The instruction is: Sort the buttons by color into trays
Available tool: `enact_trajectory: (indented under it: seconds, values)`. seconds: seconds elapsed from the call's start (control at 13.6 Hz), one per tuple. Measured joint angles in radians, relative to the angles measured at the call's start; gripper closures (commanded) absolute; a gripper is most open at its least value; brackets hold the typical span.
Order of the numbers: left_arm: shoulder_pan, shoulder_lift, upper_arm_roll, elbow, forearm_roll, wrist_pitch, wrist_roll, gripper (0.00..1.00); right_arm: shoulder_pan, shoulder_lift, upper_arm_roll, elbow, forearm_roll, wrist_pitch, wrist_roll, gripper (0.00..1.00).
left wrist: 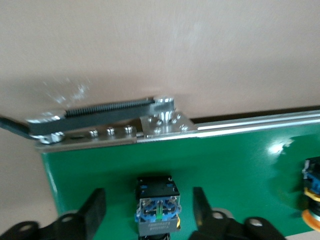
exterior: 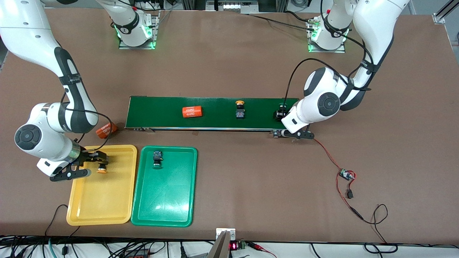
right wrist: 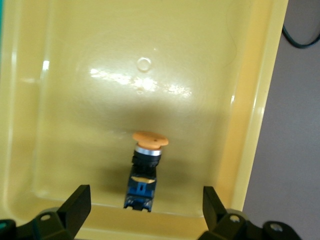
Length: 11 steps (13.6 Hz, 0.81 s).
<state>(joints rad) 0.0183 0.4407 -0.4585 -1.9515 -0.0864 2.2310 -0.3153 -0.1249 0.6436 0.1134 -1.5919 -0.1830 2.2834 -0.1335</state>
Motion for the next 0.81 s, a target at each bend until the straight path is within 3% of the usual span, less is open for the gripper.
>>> enact_trajectory:
  seconds: [0.15, 0.29, 0.52, 0.81]
  values:
    - [0.021, -0.060, 0.001, 0.030, 0.000, -0.066, -0.004, 0.00, 0.026, -0.078, 0.003, -0.052, 0.001, -0.037, 0.023, 0.00]
    - [0.046, -0.139, 0.016, 0.097, 0.000, -0.223, -0.004, 0.00, 0.041, -0.169, 0.017, -0.102, 0.004, -0.129, 0.068, 0.00]
    - [0.054, -0.219, 0.103, 0.233, 0.012, -0.480, -0.003, 0.00, 0.043, -0.314, 0.060, -0.159, 0.106, -0.284, 0.109, 0.00]
    - [0.058, -0.224, 0.144, 0.376, 0.184, -0.687, 0.093, 0.00, 0.033, -0.466, 0.106, -0.267, 0.168, -0.345, 0.220, 0.00]
